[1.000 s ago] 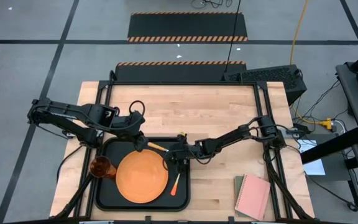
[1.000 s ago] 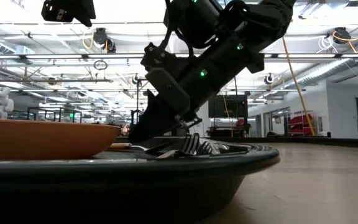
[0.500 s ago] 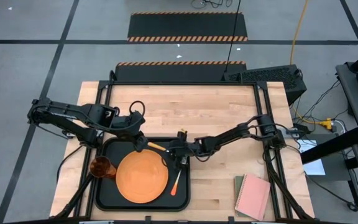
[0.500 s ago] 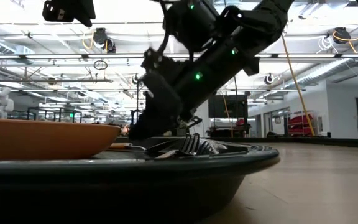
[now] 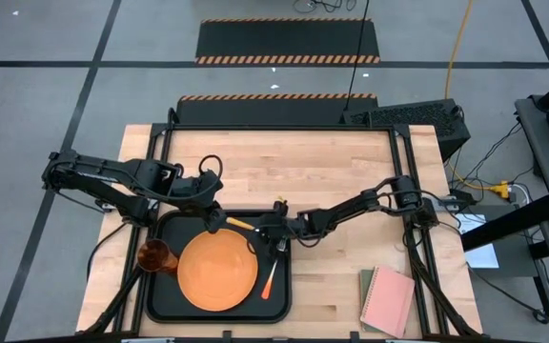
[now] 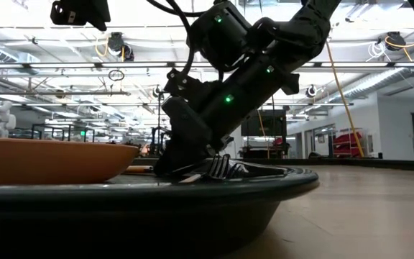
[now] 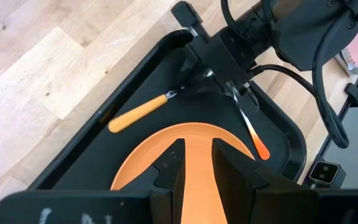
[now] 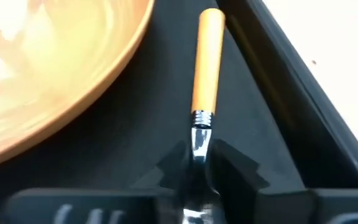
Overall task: Pick and place plate/cup/fork/spoon on tray
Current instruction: Put the orange fork on the black tray to the right of the orange fork
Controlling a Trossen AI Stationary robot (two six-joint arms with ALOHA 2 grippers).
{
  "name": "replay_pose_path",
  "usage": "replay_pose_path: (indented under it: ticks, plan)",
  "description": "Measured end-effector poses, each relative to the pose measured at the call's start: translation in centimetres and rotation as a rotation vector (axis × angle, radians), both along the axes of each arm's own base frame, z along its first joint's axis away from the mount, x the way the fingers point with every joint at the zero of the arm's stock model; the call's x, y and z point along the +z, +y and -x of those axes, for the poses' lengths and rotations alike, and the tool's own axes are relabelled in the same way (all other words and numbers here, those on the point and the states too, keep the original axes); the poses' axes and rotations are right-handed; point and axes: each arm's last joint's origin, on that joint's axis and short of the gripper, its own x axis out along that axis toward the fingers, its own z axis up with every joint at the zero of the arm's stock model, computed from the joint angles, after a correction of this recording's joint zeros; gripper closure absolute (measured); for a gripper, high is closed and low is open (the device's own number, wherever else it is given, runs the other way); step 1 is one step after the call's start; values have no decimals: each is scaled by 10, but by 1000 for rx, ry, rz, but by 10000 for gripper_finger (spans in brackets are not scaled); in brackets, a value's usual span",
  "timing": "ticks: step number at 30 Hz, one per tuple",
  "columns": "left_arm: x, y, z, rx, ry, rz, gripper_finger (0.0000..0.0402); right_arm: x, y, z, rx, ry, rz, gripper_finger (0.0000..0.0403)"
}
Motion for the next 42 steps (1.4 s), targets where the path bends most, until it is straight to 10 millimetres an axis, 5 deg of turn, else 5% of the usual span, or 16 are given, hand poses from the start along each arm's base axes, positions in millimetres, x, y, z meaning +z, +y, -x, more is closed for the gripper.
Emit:
replay_pose_path:
  ticks: [5,18,25,37,42]
  plan:
    - [0,0,0,-1,0,0,321,1,0,0,-18,-6,-18,393]
    - [0,-1,0,-14,-4,3,321,38,-6,2,-34,-84,-47,397]
    - [0,-1,0,-14,7,77,313,74,-3,16,-23,-72,-45,398]
    - [1,9,-15,-264,-79,42,152,130,3,44,71,-98,-125,398]
    - [-12,22,-39,-229,-76,191,128,144,2,51,78,-124,-126,398]
